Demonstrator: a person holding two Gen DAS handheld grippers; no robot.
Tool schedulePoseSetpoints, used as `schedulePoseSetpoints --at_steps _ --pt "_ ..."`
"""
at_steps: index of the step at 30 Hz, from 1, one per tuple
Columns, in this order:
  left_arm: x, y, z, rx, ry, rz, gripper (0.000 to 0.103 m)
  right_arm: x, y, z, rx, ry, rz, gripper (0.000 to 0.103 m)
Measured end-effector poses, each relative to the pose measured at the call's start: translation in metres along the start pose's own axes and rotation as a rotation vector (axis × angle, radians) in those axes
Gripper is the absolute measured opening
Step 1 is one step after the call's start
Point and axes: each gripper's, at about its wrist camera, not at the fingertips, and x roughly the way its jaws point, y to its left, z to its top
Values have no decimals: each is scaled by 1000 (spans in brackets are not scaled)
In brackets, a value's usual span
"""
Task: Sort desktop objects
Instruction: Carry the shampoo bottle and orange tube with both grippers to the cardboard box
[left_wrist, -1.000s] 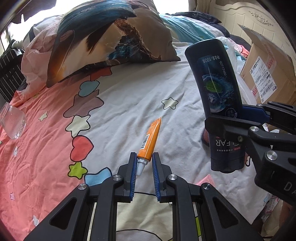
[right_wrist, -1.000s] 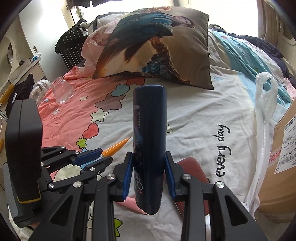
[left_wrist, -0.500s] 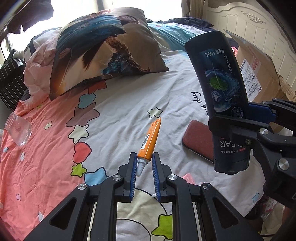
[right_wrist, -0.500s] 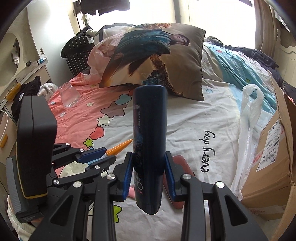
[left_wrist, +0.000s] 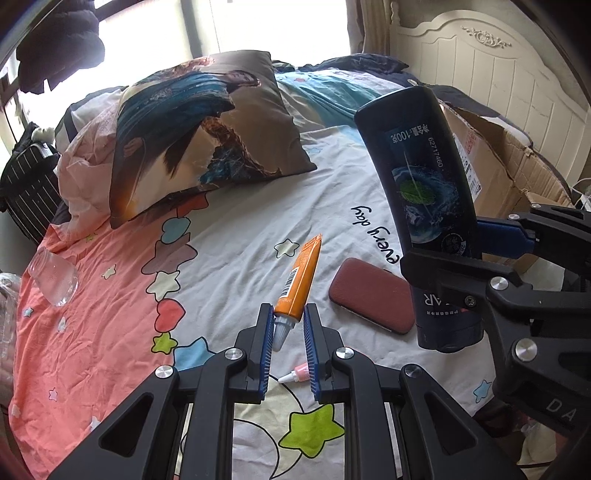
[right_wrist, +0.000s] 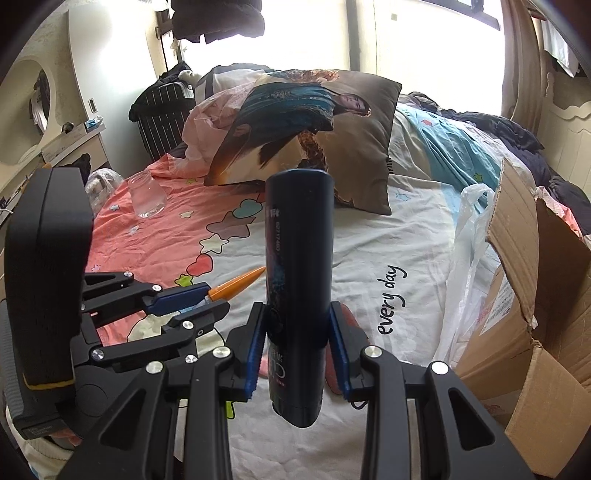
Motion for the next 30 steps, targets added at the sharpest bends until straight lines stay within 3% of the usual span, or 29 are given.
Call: schedulePoseSetpoints --at_steps 17,30 --pt "-58 -47 12 63 -84 28 16 -59 -26 -10 21 -92 -26 31" --pt "-78 -108 33 146 -129 -14 16 -102 -73 -23 75 -135 -99 31"
